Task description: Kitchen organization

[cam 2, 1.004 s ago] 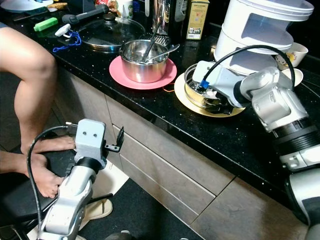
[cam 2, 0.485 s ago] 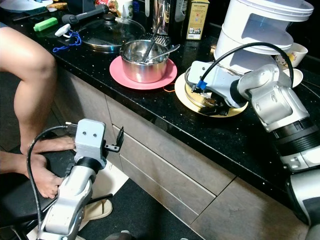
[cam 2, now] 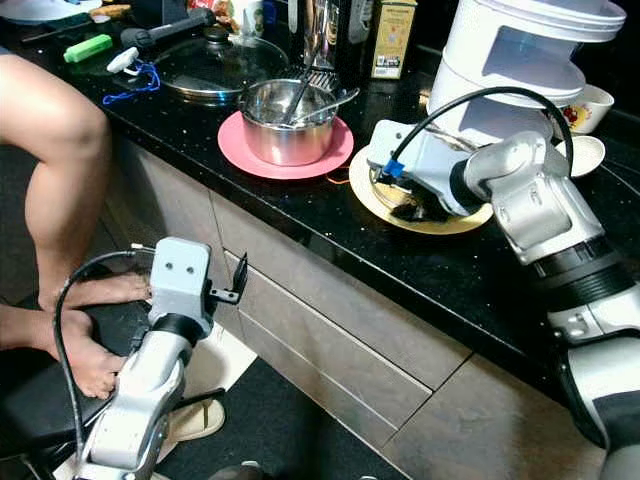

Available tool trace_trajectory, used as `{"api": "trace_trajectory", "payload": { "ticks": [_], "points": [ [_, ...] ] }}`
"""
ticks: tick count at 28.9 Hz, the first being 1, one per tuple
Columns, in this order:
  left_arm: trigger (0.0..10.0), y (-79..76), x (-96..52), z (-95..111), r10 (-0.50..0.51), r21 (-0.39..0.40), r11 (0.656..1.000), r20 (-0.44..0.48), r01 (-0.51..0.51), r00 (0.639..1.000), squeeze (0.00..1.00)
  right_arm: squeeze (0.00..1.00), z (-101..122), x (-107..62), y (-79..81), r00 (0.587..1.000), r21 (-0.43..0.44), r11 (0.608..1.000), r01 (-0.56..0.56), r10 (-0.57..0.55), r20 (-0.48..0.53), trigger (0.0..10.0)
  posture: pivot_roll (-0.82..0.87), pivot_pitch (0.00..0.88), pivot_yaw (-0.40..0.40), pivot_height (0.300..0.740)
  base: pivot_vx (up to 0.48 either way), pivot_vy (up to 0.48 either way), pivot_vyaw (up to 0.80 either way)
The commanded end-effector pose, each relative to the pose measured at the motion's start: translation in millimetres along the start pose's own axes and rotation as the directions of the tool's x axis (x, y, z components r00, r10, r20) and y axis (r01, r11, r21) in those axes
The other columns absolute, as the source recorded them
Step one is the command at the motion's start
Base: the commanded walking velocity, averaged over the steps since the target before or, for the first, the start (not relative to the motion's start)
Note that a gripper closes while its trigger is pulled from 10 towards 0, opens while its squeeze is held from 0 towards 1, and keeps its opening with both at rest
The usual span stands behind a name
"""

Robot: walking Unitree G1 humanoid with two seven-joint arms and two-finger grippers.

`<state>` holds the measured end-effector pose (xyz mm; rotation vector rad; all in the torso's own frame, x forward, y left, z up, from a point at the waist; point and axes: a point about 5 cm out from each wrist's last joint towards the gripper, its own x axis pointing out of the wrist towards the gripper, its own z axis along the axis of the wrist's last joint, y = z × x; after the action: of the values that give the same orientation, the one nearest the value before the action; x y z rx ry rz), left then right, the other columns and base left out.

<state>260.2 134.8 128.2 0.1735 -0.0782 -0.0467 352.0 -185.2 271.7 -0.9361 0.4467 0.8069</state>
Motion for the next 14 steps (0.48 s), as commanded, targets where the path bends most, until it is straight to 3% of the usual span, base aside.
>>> {"api": "trace_trajectory", "payload": {
  "ticks": [1,14],
  "points": [
    [10.0,-3.2,-0.6,-3.2,-0.004,0.000,1.000,-0.019,0.004,1.000,0.00,0.00,0.5,-0.5,-1.2,1.000,0.006,1.000,0.002,-0.002,-0.003,0.0,0.06,0.036,-0.089,0.732,0.000,0.000,0.00],
    [10.0,-3.9,-1.2,-3.9,-0.004,-0.002,1.000,-0.020,0.004,1.000,0.00,0.00,4.2,0.9,-1.1,1.000,-0.012,1.000,0.005,-0.005,0.008,0.0,0.06,0.026,-0.091,0.732,0.000,0.000,0.00]
  ]
}}
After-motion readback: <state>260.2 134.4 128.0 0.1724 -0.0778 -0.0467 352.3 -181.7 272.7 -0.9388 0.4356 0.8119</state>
